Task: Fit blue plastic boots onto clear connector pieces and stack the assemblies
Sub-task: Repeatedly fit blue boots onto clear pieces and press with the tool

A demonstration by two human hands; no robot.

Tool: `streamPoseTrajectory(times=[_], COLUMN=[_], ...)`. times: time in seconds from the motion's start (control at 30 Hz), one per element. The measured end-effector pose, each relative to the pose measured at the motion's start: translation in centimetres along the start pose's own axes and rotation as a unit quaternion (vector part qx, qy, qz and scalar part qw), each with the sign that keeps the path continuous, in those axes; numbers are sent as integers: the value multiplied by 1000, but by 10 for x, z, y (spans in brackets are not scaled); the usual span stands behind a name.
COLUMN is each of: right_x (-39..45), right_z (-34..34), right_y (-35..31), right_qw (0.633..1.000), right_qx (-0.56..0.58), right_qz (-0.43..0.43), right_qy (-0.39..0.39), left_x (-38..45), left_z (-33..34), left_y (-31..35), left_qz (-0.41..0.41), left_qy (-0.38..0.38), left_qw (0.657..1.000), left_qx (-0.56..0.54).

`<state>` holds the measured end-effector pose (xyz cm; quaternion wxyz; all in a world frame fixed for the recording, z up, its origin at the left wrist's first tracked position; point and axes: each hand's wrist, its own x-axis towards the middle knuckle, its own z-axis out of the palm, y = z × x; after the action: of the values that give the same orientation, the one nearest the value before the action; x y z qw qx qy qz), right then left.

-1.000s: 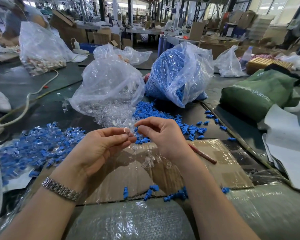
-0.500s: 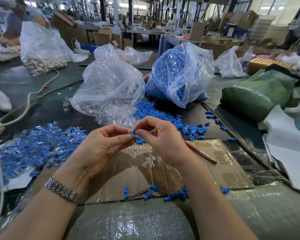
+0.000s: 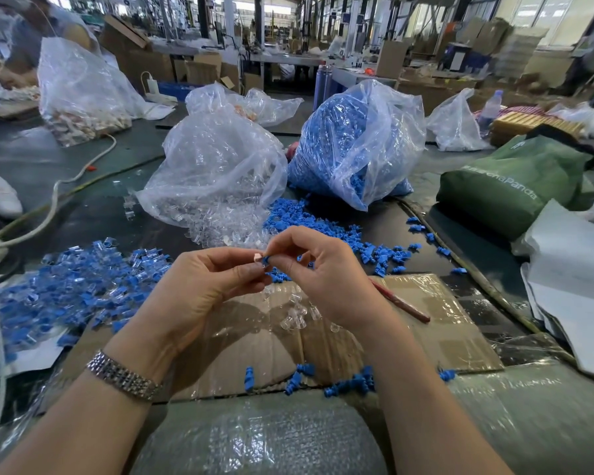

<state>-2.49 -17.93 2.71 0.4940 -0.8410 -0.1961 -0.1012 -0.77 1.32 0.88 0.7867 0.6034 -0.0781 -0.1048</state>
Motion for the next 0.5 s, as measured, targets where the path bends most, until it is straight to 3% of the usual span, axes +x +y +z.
streamPoseTrajectory(times=[0.07,0.13,0.17,0.23,0.3,0.37,0.5], right_x=[0,0,-1,-6,-10,-13,-15], right_z=[-8,-20,-28,-40,-45,-46,-39], right_y=[1,9,15,28,35,37,32], right_qw=[999,991,971,899,843,824,828], right_qx=[6,-85,-176,-323,-368,-383,-415], right_qz=[32,92,147,294,392,416,376], right_qy=[8,50,63,33,-13,-39,-38], left_x=[0,0,0,0,1,2,2], left_z=[0,-1,0,0,0,-1,-2], left_y=[1,1,0,-1,0,0,1], left_qz=[-1,-2,-2,0,-4,-8,-17], left_qy=[-10,-2,3,5,3,2,5], left_qw=[1000,1000,1000,999,999,999,999], left_qx=[-9,-22,-25,-34,-40,-42,-49])
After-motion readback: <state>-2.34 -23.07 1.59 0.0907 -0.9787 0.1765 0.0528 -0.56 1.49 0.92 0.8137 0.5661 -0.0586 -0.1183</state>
